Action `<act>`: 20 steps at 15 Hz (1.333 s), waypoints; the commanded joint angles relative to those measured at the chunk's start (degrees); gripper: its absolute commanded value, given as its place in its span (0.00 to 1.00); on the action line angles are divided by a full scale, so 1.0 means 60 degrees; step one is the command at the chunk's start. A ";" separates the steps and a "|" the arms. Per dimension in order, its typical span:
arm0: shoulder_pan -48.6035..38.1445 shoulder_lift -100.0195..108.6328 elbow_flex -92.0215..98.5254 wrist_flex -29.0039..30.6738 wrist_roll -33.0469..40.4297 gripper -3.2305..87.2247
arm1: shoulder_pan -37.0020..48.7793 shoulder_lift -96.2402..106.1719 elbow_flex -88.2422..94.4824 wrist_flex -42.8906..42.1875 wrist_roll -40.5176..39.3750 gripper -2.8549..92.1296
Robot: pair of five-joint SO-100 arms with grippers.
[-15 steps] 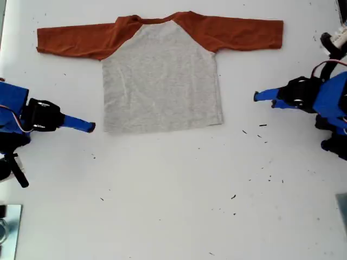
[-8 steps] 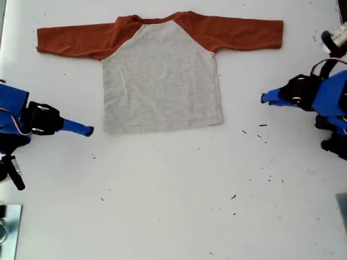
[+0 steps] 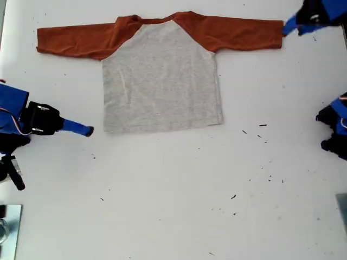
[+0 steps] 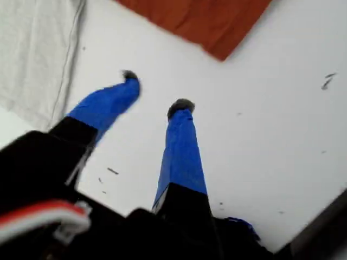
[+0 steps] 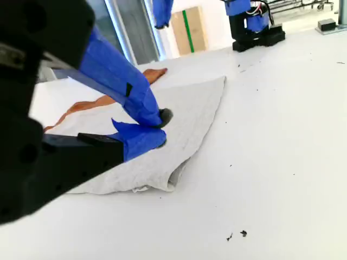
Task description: Fold t shirt
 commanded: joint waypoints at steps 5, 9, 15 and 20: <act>-0.0117 0.0073 0.0088 -0.0029 0.0176 0.05 | 0.1714 -0.3779 -0.1084 -0.3105 -0.2607 0.48; -0.0176 0.0073 0.0088 -0.0029 0.0176 0.05 | 0.2021 -0.5669 0.0146 -0.5654 -0.3413 0.45; -0.0220 0.0073 0.0088 -0.0029 0.0117 0.08 | 0.2051 -0.4175 0.1919 -0.5684 -0.3765 0.07; -0.0176 0.0073 0.0088 -0.0088 0.0059 0.03 | 0.0542 -0.0747 0.0322 -0.2930 -0.2725 0.07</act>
